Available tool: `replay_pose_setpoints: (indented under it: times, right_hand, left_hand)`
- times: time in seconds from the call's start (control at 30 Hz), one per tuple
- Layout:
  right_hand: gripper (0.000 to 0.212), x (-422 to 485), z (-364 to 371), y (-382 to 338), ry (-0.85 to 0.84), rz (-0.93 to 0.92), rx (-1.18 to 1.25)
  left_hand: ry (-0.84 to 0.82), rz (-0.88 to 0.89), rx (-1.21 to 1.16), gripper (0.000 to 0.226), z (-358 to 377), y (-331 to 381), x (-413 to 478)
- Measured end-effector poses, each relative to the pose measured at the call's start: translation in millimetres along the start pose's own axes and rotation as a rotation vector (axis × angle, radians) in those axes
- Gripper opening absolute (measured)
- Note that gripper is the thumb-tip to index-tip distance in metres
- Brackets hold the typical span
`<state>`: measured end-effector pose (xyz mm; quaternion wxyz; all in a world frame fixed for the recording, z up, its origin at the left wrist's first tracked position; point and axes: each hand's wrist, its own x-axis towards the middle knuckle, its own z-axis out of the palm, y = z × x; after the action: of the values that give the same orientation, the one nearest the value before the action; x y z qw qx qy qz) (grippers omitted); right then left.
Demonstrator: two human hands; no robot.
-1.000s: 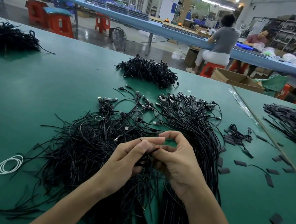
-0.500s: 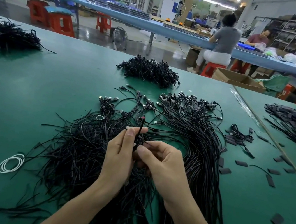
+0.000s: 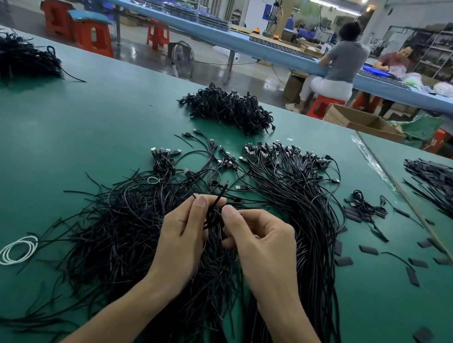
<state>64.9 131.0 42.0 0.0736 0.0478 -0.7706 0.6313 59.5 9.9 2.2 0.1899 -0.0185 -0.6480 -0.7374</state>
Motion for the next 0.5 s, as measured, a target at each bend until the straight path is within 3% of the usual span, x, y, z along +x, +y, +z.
replay_pose_setpoints:
  times: [0.2,0.5]
  right_hand:
    - [0.014,4.8,-4.1,-2.4,-0.062,0.031,0.004]
    - [0.008,7.7,-6.4,2.9,-0.027,0.019,0.021]
  left_hand:
    - [0.010,0.052,0.109,0.034,-3.6,-0.2,1.3]
    - [-0.018,0.021,0.087,0.030,-2.6,2.8,-1.2]
